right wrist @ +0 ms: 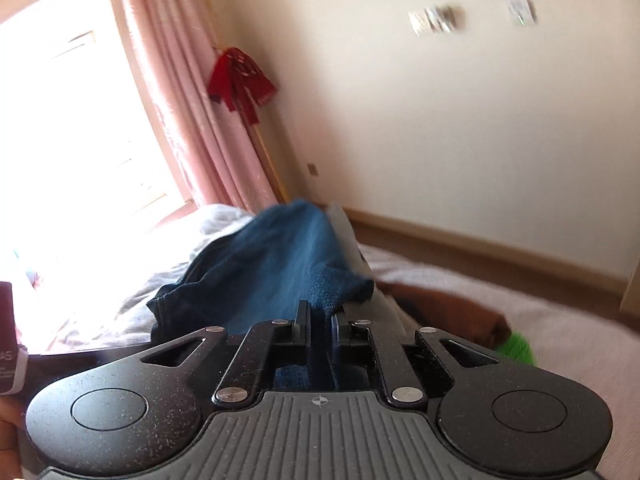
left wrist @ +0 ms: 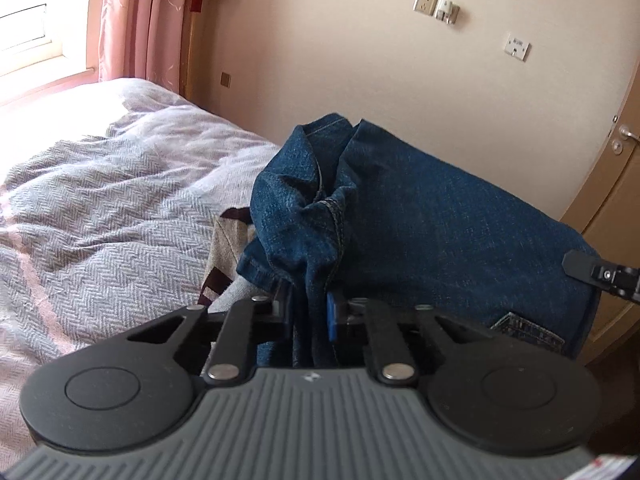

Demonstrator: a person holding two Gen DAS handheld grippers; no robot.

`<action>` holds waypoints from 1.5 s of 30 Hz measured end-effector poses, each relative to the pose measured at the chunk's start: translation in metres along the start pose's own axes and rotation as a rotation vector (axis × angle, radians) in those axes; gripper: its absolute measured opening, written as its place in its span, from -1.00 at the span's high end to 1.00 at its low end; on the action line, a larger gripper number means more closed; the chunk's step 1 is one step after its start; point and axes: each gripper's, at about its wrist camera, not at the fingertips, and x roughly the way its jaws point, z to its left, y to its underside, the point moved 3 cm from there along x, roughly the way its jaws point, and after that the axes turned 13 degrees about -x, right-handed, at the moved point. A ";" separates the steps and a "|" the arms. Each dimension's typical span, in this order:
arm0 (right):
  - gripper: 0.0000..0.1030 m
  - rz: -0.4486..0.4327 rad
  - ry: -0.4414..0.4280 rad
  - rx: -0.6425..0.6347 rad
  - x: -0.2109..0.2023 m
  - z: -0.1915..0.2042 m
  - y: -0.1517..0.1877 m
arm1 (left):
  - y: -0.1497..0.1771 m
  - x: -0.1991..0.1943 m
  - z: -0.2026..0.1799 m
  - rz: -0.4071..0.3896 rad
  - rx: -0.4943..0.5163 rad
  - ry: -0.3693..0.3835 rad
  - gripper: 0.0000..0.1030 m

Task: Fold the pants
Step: 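Grasp the blue jeans with both grippers and lift them off the pile, then lay the blue jeans down on the open duvet and open both grippers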

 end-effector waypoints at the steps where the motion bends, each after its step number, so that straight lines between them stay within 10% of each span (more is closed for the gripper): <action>1: 0.91 -0.024 -0.018 -0.012 -0.008 0.008 -0.009 | -0.001 -0.018 0.001 -0.022 -0.021 0.007 0.81; 12: 0.91 -0.355 -0.486 -0.319 -0.104 0.198 -0.108 | 0.015 -0.273 0.069 -0.312 -0.321 -0.115 0.89; 17: 0.89 -0.393 -0.780 -0.358 -0.147 0.280 -0.112 | 0.052 -0.414 0.080 -0.464 -0.368 -0.324 0.90; 19: 0.81 -0.348 -0.886 -0.403 -0.160 0.317 -0.104 | 0.077 -0.450 0.087 -0.469 -0.438 -0.374 0.88; 23: -0.10 0.001 -1.022 -0.633 -0.167 0.391 -0.045 | 0.146 -0.472 0.126 -0.241 -0.597 -0.545 0.41; 28: -0.15 0.329 -0.917 -0.800 -0.173 0.404 0.071 | 0.250 -0.501 0.175 0.095 -0.719 -0.713 0.38; 34: -0.15 0.626 -0.787 -0.569 -0.212 0.362 0.166 | 0.304 -0.549 0.176 0.191 -0.673 -0.742 0.16; 45: -0.15 0.592 -0.618 -0.361 -0.286 0.352 0.148 | 0.298 -0.581 0.173 0.204 -0.450 -0.651 0.03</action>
